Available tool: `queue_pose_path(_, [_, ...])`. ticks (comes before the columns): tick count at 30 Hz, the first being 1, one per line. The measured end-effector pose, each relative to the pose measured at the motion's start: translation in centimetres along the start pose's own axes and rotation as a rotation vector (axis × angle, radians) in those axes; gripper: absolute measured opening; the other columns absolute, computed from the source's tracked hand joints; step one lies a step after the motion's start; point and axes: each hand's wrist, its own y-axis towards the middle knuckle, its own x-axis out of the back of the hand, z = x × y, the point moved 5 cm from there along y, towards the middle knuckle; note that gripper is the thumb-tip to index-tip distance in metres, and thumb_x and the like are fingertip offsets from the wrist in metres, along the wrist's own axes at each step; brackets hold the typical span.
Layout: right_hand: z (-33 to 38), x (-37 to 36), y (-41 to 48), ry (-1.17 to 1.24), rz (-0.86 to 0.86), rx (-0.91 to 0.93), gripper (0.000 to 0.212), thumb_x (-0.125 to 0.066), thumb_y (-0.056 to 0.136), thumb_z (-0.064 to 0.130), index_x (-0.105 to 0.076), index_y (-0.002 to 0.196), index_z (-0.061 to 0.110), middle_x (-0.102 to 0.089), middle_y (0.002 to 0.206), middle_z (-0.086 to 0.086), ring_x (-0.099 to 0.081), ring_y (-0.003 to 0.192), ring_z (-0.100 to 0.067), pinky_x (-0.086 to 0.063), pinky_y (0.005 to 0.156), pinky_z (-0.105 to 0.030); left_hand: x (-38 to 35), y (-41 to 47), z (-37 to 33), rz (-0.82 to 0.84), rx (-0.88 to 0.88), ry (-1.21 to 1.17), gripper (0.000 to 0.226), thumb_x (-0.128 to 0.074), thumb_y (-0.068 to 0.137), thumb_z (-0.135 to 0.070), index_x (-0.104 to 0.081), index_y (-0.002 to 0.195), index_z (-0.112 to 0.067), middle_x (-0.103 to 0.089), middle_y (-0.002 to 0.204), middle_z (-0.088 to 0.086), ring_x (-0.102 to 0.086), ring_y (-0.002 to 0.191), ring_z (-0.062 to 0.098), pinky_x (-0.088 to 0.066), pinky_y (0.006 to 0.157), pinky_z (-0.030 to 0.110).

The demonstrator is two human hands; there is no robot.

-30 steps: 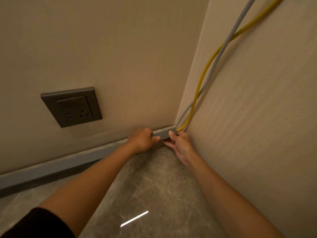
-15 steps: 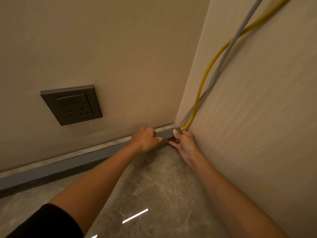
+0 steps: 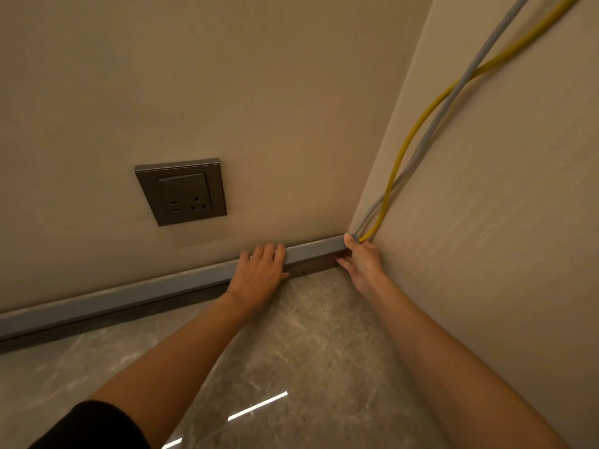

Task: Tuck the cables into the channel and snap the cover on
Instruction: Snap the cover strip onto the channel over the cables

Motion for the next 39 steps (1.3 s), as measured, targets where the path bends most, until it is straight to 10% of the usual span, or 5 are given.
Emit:
queue_pose_path(2, [-0.2,0.4,0.0,-0.046,-0.023,0.009,0.039,-0.047,0.096,0.011,-0.04,0.132,-0.003,-0.046,0.113,-0.012,-0.047,0.103,-0.023,-0.045,0.093,-0.038,0.4,-0.2,-0.3,-0.035,-0.013,0.039,0.057,-0.089,0.045,-0.035,-0.071,0.091,-0.009,-0.068,0.073,0.005,-0.064,0.056,0.019,-0.05,0.048,0.026])
queue_pose_path(6, [-0.4,1.1,0.0,-0.141,-0.123,0.05,0.037,-0.047,0.096,0.014,-0.044,0.129,-0.004,-0.047,0.108,-0.012,-0.051,0.092,-0.021,-0.048,0.086,-0.037,0.6,-0.8,-1.4,0.01,-0.064,0.024,0.05,-0.043,0.095,-0.017,-0.027,0.14,0.001,-0.048,0.128,0.021,-0.054,0.11,0.034,-0.045,0.091,0.041])
queue_pose_path(10, [-0.3,1.7,-0.4,-0.166,-0.207,0.053,0.035,-0.053,0.093,0.015,-0.051,0.121,-0.006,-0.054,0.108,-0.018,-0.051,0.095,-0.024,-0.051,0.086,-0.037,0.6,-0.8,-1.8,0.05,-0.134,0.016,0.052,-0.024,0.1,-0.013,-0.002,0.146,0.0,-0.031,0.142,0.022,-0.043,0.121,0.038,-0.038,0.099,0.045])
queue_pose_path(16, [0.0,2.2,-0.5,-0.173,-0.195,-0.012,0.041,-0.056,0.092,0.012,-0.047,0.128,-0.005,-0.05,0.133,-0.02,-0.051,0.122,-0.032,-0.049,0.086,-0.034,-0.1,-1.4,-0.9,0.126,-0.046,0.002,0.052,-0.03,0.098,-0.015,-0.009,0.145,-0.008,-0.031,0.142,0.018,-0.04,0.123,0.035,-0.036,0.101,0.044])
queue_pose_path(39, [-0.7,1.5,1.7,-0.143,-0.373,-0.03,0.044,-0.067,0.084,0.012,-0.054,0.123,-0.005,-0.057,0.125,-0.021,-0.059,0.106,-0.033,-0.054,0.072,-0.034,-0.7,0.7,-0.9,0.173,-0.089,-0.025,0.047,-0.023,0.101,-0.019,-0.013,0.144,-0.003,-0.035,0.14,0.019,-0.043,0.124,0.034,-0.037,0.1,0.042])
